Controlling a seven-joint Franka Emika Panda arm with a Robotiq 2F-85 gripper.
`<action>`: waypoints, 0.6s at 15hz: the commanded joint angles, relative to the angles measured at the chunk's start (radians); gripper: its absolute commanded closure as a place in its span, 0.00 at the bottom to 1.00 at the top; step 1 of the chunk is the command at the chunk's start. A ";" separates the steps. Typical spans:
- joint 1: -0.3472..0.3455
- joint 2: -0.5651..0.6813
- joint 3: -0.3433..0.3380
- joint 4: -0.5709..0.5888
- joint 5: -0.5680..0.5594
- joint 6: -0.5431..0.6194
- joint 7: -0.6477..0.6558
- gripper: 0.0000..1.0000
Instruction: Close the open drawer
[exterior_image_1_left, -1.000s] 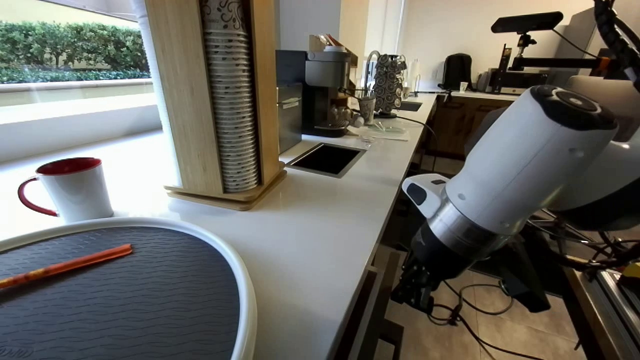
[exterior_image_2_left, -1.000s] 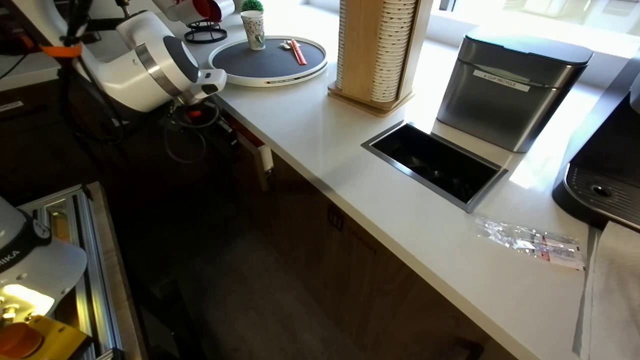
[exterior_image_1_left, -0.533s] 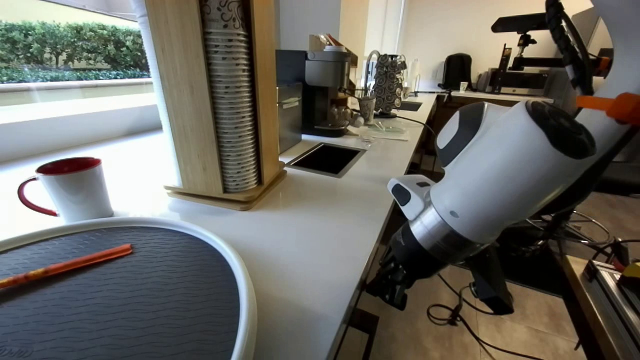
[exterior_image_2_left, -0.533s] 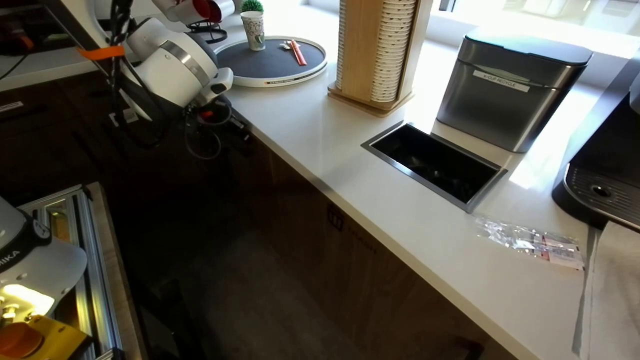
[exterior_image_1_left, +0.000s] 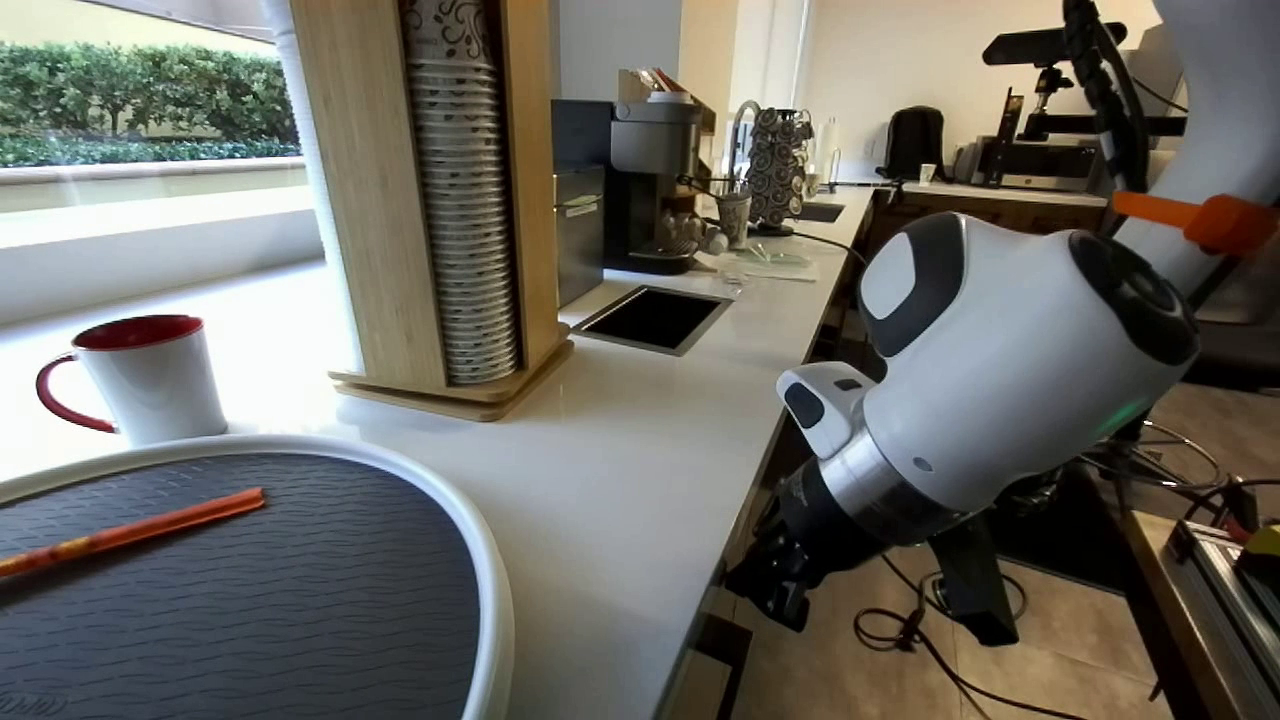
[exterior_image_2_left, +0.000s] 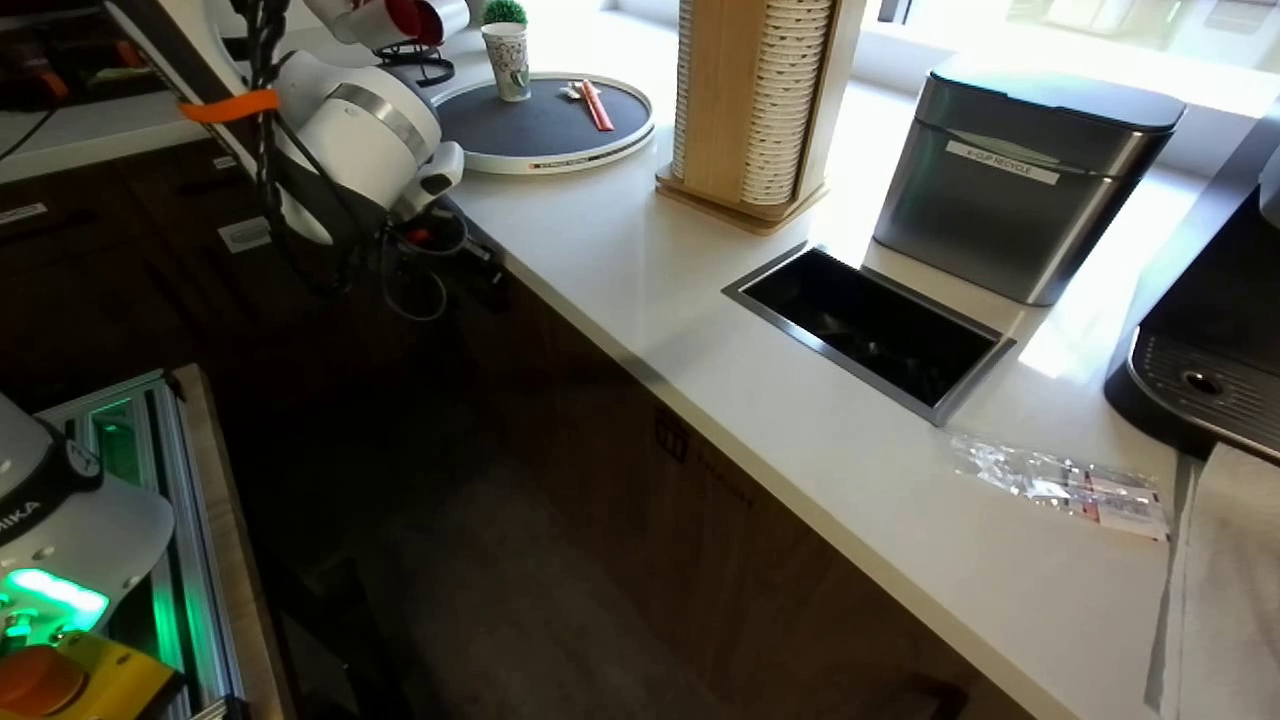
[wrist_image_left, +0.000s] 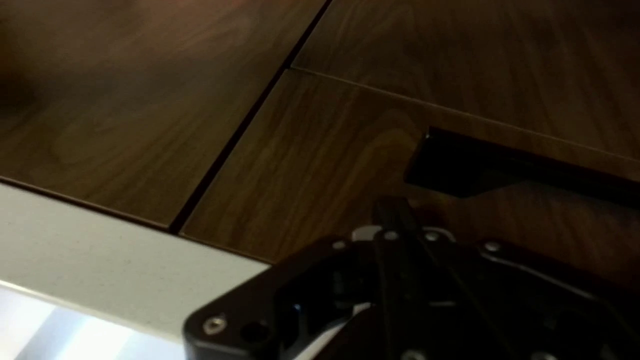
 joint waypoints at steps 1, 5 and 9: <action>-0.004 0.039 0.021 0.053 -0.158 -0.061 0.186 1.00; 0.003 0.030 0.017 0.000 -0.140 -0.052 0.162 1.00; -0.076 -0.091 0.094 -0.175 0.139 -0.062 -0.147 1.00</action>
